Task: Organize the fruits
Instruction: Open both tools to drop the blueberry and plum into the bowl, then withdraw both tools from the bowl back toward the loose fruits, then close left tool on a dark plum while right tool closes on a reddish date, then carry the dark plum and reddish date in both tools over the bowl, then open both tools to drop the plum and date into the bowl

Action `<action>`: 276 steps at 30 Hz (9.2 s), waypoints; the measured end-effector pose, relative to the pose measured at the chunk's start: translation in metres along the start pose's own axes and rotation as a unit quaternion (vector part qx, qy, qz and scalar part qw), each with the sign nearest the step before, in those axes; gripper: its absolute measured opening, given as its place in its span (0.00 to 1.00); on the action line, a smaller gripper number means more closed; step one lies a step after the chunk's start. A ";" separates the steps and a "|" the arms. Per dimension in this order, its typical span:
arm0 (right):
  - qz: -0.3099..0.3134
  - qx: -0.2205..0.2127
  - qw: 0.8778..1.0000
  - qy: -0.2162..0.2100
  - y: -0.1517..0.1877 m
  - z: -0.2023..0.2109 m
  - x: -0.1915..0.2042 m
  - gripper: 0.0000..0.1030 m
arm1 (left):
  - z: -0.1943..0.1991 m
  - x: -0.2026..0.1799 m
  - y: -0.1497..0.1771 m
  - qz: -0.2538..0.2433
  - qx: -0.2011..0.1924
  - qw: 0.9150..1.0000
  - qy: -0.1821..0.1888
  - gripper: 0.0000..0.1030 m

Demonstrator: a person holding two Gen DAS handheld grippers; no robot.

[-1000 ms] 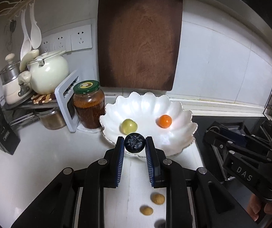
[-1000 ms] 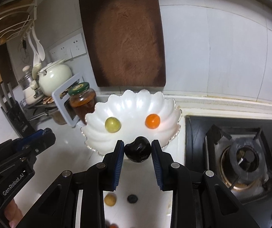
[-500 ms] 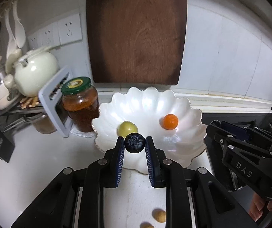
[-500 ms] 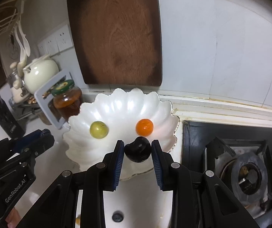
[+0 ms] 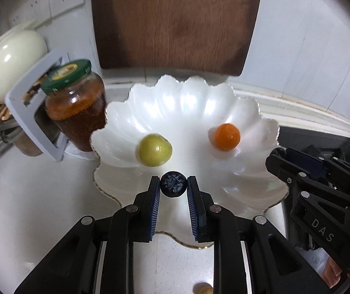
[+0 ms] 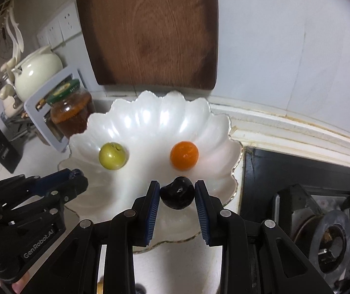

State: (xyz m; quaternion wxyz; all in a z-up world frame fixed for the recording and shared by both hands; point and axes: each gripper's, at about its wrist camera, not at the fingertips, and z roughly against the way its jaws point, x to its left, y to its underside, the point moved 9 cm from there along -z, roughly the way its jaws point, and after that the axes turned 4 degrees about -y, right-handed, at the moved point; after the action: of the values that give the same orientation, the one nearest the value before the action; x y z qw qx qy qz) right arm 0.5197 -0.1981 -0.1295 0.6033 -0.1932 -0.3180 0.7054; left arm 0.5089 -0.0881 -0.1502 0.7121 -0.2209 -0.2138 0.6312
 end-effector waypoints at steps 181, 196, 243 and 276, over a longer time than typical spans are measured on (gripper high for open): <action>-0.046 0.062 0.996 -0.051 0.210 0.067 0.055 0.20 | 0.084 -0.039 0.200 -0.119 -0.041 0.986 0.113 0.26; -0.026 -0.006 0.999 -0.047 0.171 0.104 0.059 0.20 | 0.128 -0.022 0.160 -0.073 -0.101 0.987 0.102 0.26; 0.009 -0.130 0.991 -0.015 0.001 0.096 0.044 0.20 | 0.129 0.027 0.001 -0.004 -0.174 0.984 0.032 0.26; -0.020 0.036 0.999 0.017 -0.015 -0.029 0.002 0.20 | -0.010 0.036 -0.029 -0.023 -0.006 0.999 0.025 0.26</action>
State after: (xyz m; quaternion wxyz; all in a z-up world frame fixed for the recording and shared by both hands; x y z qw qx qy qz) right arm 0.5489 -0.1890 -0.1404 0.6291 -0.1769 -0.2860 0.7009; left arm 0.5426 -0.0562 -0.1404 0.7305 -0.2356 -0.2047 0.6074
